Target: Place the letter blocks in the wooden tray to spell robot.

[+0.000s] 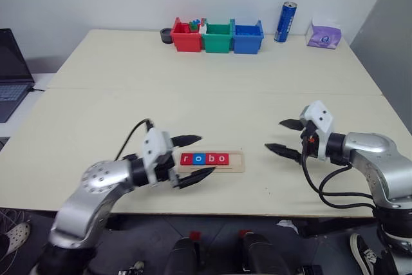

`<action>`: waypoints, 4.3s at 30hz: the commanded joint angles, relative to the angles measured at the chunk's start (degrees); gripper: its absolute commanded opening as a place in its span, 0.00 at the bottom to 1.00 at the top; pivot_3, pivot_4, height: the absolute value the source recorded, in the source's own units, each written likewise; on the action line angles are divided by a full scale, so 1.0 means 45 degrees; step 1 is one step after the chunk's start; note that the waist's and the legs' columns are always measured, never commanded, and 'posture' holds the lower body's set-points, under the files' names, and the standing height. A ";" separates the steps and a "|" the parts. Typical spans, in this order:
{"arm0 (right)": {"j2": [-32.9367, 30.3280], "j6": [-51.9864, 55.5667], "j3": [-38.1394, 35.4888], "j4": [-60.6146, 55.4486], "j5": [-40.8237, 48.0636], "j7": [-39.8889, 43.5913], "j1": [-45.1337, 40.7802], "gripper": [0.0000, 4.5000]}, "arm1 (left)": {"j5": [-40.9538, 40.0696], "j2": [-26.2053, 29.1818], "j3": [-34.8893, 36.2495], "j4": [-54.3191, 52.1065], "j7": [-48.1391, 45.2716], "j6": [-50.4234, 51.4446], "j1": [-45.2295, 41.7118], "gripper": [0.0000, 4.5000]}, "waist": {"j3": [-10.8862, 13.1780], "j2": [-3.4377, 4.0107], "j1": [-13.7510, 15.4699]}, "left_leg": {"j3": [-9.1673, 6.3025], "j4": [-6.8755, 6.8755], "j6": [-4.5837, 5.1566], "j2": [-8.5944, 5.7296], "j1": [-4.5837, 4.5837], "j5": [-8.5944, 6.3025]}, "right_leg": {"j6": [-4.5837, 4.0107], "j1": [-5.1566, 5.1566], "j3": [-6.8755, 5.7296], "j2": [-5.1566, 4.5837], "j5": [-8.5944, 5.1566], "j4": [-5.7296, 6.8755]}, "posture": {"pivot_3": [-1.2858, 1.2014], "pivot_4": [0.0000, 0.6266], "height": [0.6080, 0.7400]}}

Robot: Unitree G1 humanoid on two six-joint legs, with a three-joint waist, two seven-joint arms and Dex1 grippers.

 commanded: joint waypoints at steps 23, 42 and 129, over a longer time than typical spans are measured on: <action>0.0961 -0.2323 -0.1362 0.7477 -0.1054 -0.4286 -0.1862 0.99 | 0.2885 -0.3843 -0.2998 0.3927 0.0790 -0.1138 -0.4026 1.00 | -0.0005 0.0010 -0.0096 | 0.0033 -0.0009 0.0003 0.0000 0.0006 -0.0001 | -0.0045 -0.0008 0.0040 0.0053 0.0034 -0.0003 | 0.52 0.24 1.00; 0.1429 0.2093 -0.0745 0.3205 -0.0236 -0.4986 -0.1281 0.32 | 0.2379 -0.2539 -0.2541 0.2397 0.0287 -0.0674 -0.3007 1.00 | -0.0011 0.0020 -0.0114 | 0.0019 -0.0020 0.0002 0.0014 0.0005 -0.0001 | -0.0045 -0.0012 0.0042 0.0056 0.0033 0.0001 | 0.52 0.24 1.00; 0.0235 -0.8008 0.5158 0.4677 -0.1106 0.5068 -0.2177 0.32 | 0.0108 0.1785 0.2212 -0.0745 -0.1607 -0.1410 0.3506 1.00 | 0.0000 0.0018 0.0033 | -0.0012 -0.0010 0.0008 0.0040 -0.0005 -0.0006 | -0.0054 -0.0020 -0.0005 -0.0004 0.0004 0.0000 | 0.52 0.24 1.00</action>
